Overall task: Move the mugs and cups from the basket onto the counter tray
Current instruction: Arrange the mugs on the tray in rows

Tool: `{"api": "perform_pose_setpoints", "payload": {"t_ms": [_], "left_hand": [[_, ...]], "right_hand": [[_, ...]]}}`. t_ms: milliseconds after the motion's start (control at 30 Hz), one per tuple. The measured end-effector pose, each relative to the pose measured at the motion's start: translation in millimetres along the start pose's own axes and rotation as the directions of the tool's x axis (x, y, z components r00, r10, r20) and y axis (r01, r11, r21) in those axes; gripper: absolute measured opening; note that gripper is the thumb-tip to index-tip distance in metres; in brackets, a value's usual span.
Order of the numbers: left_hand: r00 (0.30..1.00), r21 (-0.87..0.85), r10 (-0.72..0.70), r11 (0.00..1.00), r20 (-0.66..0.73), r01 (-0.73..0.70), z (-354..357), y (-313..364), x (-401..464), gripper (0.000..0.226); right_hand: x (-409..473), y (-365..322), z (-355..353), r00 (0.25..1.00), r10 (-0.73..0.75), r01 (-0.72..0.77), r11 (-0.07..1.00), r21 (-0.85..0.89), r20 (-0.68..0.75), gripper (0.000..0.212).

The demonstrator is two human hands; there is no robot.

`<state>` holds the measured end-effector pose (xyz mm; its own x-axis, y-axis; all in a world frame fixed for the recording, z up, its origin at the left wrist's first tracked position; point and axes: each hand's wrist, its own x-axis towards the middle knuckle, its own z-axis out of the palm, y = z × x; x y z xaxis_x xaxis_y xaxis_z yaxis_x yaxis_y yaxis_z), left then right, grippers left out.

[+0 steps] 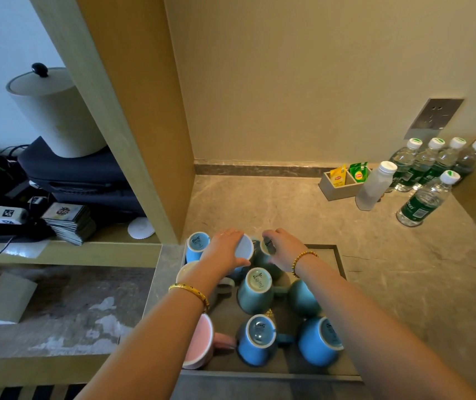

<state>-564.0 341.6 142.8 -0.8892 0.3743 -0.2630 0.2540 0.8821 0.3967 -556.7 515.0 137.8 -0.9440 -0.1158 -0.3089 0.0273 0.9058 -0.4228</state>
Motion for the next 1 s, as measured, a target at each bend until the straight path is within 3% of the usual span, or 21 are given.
{"api": "perform_pose_setpoints", "payload": {"t_ms": [267, 367, 467, 567, 667, 767, 867, 1000], "left_hand": [[1.000, -0.016, 0.018, 1.000, -0.018, -0.018, 8.3, -5.8, -2.7, 0.076], [0.993, 0.004, 0.028, 1.000, -0.112, -0.028, 8.1, -12.7, -14.3, 0.067], [0.958, -0.114, -0.040, 0.993, -0.283, 0.007, 1.8, -28.4, -34.1, 0.055], [0.930, -0.225, -0.140, 0.972, -0.340, 0.064, -6.8, -46.5, -53.7, 0.050], [0.960, -0.210, -0.126, 0.975, -0.249, 0.073, -11.3, -61.1, -69.0, 0.049], [0.996, -0.054, -0.037, 0.998, -0.076, 0.033, -9.5, -69.8, -78.1, 0.055], [1.000, 0.040, 0.005, 0.999, -0.018, -0.004, -9.2, -70.7, -81.3, 0.063], [0.998, 0.120, 0.030, 0.992, 0.051, -0.036, -13.3, -68.4, -79.8, 0.073]], "right_hand": [[-8.2, 11.1, 15.3, 0.996, 0.080, -0.071, 0.967, 0.246, -0.025, 0.077], [-11.6, 8.0, 15.0, 0.994, 0.110, -0.100, 0.946, 0.309, -0.016, 0.084], [-21.5, -4.0, 10.0, 0.968, 0.064, 0.001, 0.966, 0.259, -0.242, 0.070], [-31.4, -28.9, 11.1, 0.909, -0.105, 0.136, 0.990, 0.049, -0.404, 0.053], [-37.4, -51.1, 17.6, 0.899, -0.148, 0.135, 0.989, -0.061, -0.412, 0.033], [-43.9, -59.7, 29.1, 0.947, -0.083, 0.060, 0.995, -0.083, -0.311, 0.020], [-49.9, -61.5, 43.5, 0.970, -0.062, 0.014, 0.980, -0.198, -0.234, 0.026], [-55.5, -64.6, 45.2, 0.976, 0.078, -0.104, 0.987, -0.120, -0.202, 0.047]]}}
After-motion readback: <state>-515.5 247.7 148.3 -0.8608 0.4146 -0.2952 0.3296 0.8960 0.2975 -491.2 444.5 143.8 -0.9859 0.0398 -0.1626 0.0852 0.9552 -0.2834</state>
